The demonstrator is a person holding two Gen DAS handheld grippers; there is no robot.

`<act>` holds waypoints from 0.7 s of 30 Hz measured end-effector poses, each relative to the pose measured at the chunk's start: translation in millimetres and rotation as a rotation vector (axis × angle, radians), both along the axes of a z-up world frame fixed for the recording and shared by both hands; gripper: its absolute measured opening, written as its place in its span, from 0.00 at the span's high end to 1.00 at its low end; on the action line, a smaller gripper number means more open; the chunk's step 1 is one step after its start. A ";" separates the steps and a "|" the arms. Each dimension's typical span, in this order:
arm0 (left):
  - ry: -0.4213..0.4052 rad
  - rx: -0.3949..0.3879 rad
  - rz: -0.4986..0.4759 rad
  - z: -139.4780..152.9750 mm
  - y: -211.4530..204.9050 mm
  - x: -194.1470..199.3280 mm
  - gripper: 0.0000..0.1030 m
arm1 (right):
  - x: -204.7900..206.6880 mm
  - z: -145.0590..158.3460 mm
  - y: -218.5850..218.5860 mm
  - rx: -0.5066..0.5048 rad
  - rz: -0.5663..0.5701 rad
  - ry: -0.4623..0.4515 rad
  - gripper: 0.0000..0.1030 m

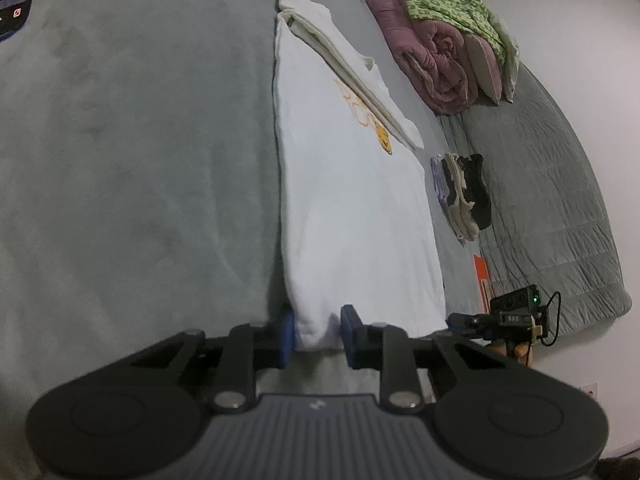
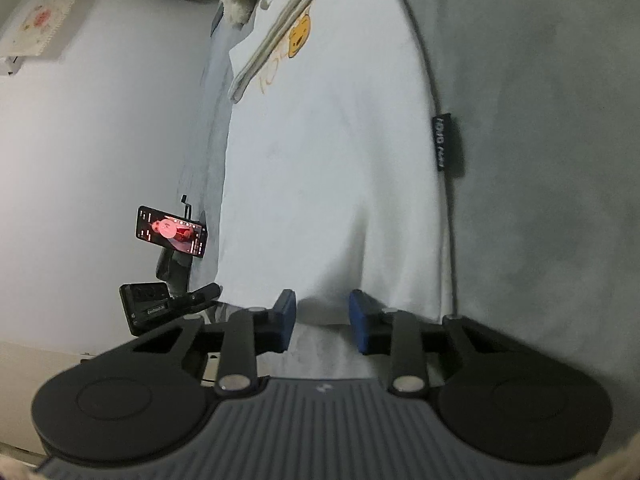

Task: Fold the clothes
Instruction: 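Open both grippers and pull them back from the folded T-shirt, then grasp the T-shirt hem with both grippers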

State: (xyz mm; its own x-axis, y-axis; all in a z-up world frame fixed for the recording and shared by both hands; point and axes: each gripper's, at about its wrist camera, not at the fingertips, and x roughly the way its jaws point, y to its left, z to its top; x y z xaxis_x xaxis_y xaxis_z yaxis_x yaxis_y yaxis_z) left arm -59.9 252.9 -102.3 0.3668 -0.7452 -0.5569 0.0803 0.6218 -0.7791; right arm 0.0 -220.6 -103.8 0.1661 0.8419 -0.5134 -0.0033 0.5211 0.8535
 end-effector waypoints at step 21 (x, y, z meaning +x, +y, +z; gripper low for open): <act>0.000 0.035 0.020 1.1 6.3 2.0 0.72 | -10.7 7.5 -12.2 -0.159 -0.044 -0.114 0.46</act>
